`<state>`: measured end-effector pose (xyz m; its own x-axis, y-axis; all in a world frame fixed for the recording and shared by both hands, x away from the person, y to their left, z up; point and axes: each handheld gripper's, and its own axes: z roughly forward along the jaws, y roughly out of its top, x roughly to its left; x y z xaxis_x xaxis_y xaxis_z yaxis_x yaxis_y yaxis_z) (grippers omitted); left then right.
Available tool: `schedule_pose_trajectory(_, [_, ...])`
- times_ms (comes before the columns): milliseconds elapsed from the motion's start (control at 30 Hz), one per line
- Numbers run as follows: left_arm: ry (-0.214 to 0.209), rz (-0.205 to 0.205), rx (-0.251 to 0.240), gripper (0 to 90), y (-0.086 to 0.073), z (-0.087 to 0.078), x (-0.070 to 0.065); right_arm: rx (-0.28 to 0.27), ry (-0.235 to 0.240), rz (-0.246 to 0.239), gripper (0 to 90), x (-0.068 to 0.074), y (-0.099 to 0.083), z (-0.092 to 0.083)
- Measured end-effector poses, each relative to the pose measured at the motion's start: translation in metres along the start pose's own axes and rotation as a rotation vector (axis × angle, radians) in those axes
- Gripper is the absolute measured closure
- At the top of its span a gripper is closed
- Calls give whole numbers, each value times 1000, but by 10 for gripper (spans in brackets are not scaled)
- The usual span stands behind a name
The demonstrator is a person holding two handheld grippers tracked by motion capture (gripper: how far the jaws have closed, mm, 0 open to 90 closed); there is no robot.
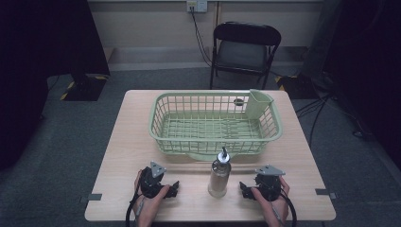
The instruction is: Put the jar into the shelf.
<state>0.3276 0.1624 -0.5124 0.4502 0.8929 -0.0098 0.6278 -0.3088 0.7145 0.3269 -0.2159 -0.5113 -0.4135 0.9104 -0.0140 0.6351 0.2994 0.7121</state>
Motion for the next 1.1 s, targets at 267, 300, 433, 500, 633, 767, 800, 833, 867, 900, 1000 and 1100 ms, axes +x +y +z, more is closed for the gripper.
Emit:
schedule_pose_trajectory(267, [0,-1,-1,3,0,0,0,1,-3,0,0,0,0,0])
schedule_pose_trajectory(300, [0,-1,-1,3,0,0,0,1,-3,1,0,0,0,0])
schedule_pose_trajectory(433, [0,-1,-1,3,0,0,0,3,-7,2,0,0,0,0])
schedule_pose_trajectory(500, [0,-1,0,3,0,0,0,3,-6,2,0,0,0,0])
schedule_pose_trajectory(633, [0,-1,-1,3,0,0,0,1,-2,4,0,1,0,0])
schedule_pose_trajectory(767, [0,-1,-1,3,0,0,0,-5,7,1,13,4,1,0])
schedule_pose_trajectory(800, [0,-1,0,3,0,0,0,-10,13,4,20,4,1,-1])
schedule_pose_trajectory(833, [0,-1,-1,3,0,0,0,-10,13,4,20,4,1,-1])
schedule_pose_trajectory(867, [0,-1,0,3,0,0,0,-21,18,6,22,5,1,-2])
schedule_pose_trajectory(900, [0,-1,0,3,0,0,0,-21,18,6,22,5,1,-2])
schedule_pose_trajectory(1000, [0,-1,0,3,0,0,0,-53,21,6,27,5,2,-8])
schedule_pose_trajectory(1100, [0,-1,0,3,0,0,0,-77,22,8,30,5,2,-14])
